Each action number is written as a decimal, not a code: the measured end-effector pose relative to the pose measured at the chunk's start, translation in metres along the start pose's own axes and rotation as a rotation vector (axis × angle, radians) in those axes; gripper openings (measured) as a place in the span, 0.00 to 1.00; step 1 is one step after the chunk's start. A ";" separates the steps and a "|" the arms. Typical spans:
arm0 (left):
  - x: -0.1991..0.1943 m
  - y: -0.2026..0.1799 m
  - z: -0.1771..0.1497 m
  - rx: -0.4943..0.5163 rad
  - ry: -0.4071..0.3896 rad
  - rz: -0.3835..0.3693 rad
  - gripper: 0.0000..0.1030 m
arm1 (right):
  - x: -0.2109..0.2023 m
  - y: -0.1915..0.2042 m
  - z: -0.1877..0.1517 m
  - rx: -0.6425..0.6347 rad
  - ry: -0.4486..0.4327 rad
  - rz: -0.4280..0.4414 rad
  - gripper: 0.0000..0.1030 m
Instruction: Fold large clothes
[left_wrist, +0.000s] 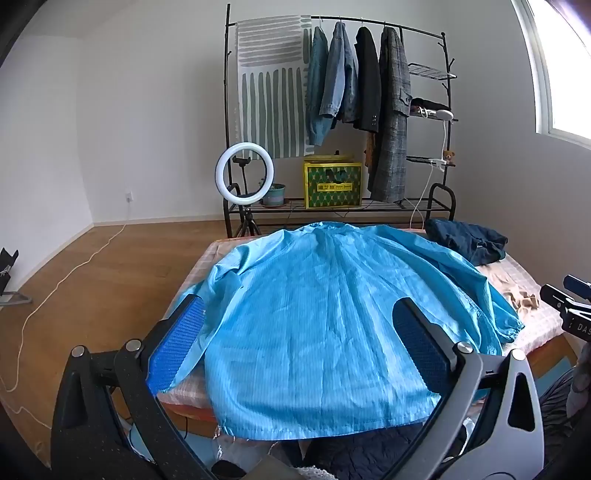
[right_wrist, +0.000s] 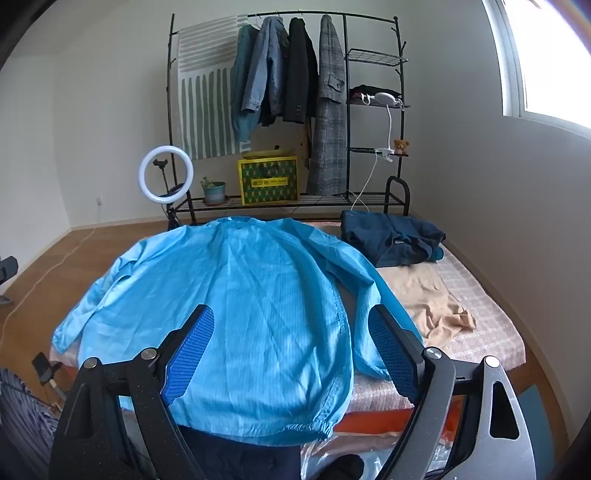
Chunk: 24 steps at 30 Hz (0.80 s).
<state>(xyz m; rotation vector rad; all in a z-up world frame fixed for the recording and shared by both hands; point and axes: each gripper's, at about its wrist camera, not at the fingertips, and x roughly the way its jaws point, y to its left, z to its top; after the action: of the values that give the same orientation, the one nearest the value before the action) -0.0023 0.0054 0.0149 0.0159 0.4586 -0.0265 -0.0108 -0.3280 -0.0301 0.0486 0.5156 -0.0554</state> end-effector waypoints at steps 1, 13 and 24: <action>-0.001 0.000 0.001 0.001 -0.002 0.000 1.00 | 0.000 0.000 0.000 0.000 0.001 0.002 0.83; -0.006 -0.004 0.003 0.009 -0.023 0.001 1.00 | -0.002 0.000 0.002 -0.006 -0.006 -0.001 0.83; -0.007 -0.005 0.003 0.008 -0.025 0.003 1.00 | -0.003 0.002 0.004 -0.008 -0.006 0.002 0.83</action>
<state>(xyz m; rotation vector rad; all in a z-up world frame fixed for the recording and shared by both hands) -0.0071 0.0004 0.0209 0.0244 0.4330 -0.0259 -0.0112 -0.3258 -0.0253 0.0409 0.5094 -0.0514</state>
